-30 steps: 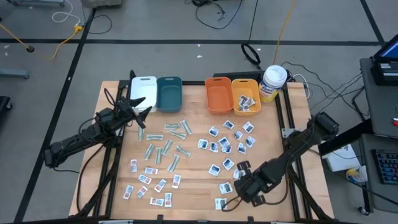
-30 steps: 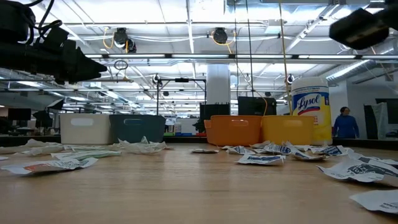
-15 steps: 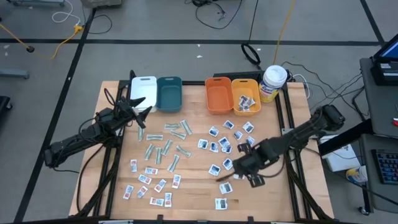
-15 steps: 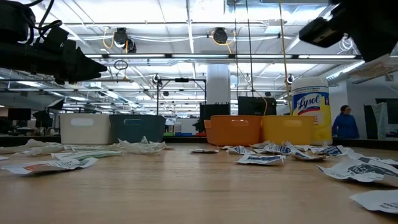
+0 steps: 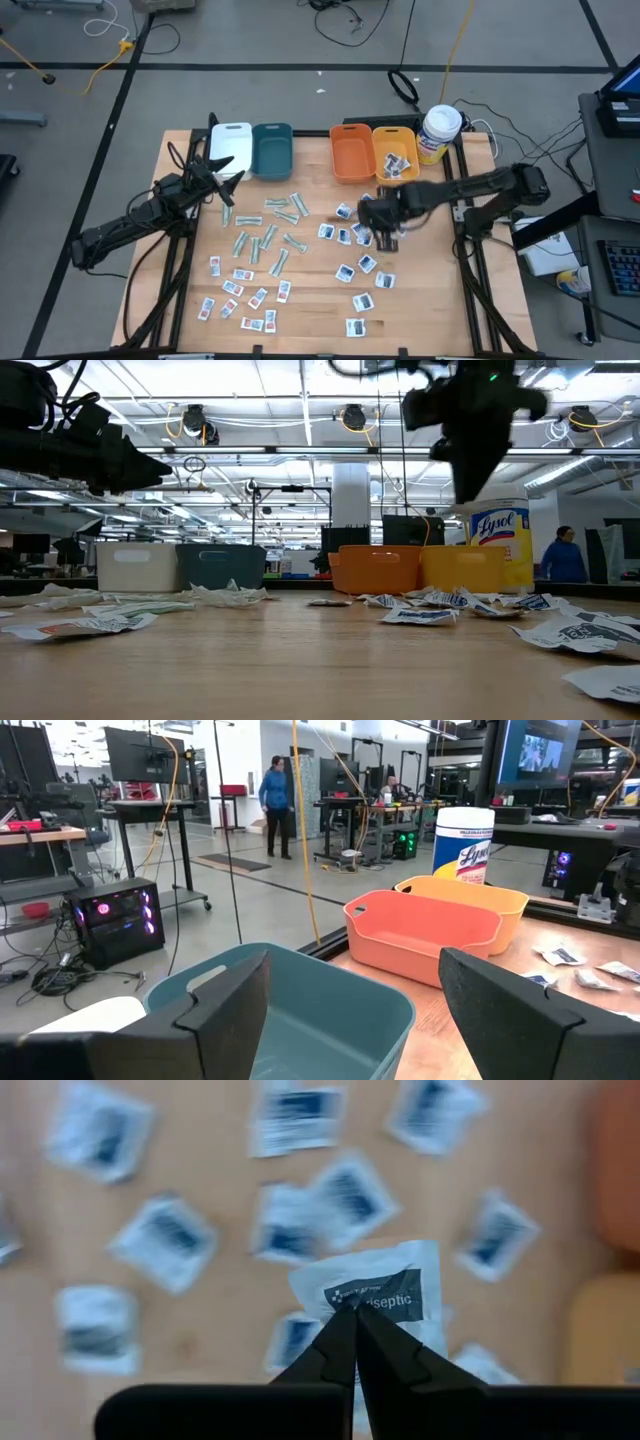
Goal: Pick & Place First Aid Supplies
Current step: Put the towelette pack into the yellow bin
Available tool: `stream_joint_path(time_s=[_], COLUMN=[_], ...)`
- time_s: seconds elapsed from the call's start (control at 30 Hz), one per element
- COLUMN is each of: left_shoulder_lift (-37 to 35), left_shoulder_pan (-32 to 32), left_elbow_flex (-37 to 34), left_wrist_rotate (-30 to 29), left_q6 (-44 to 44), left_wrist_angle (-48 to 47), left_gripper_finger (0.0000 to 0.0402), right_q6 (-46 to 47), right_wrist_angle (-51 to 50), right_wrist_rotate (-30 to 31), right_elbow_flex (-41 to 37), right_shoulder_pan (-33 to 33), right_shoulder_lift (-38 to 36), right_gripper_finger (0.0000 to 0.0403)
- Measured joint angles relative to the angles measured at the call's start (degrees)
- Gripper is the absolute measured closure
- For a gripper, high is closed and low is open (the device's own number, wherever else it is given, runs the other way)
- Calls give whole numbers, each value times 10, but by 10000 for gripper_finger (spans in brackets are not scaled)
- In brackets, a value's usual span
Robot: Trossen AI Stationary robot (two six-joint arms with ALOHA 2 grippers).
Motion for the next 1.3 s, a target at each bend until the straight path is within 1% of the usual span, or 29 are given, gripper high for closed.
stream_joint_path(time_s=[0.13,0.2,0.53,0.77,0.93,1.3], left_shoulder_lift=[0,0,0,0,0,0], left_shoulder_pan=[0,0,0,0,0,0], left_elbow_flex=[0,0,0,0,0,0], left_wrist_rotate=[0,0,0,0,0,0], left_q6=[0,0,0,0,0,0], left_wrist_angle=[0,0,0,0,0,0], left_gripper_finger=[105,105,105,105,105,105], right_q6=[-1,-4,-69,-106,-112,-97], right_wrist_angle=[0,0,1,5,27,121], right_wrist_rotate=[3,15,17,45,45,44], right_elbow_flex=[0,0,0,0,-4,-69], right_shoulder_pan=[-82,-121,-313,-412,-439,-419], right_shoulder_lift=[0,0,0,0,0,0], right_gripper_finger=[403,403,403,403,403,403])
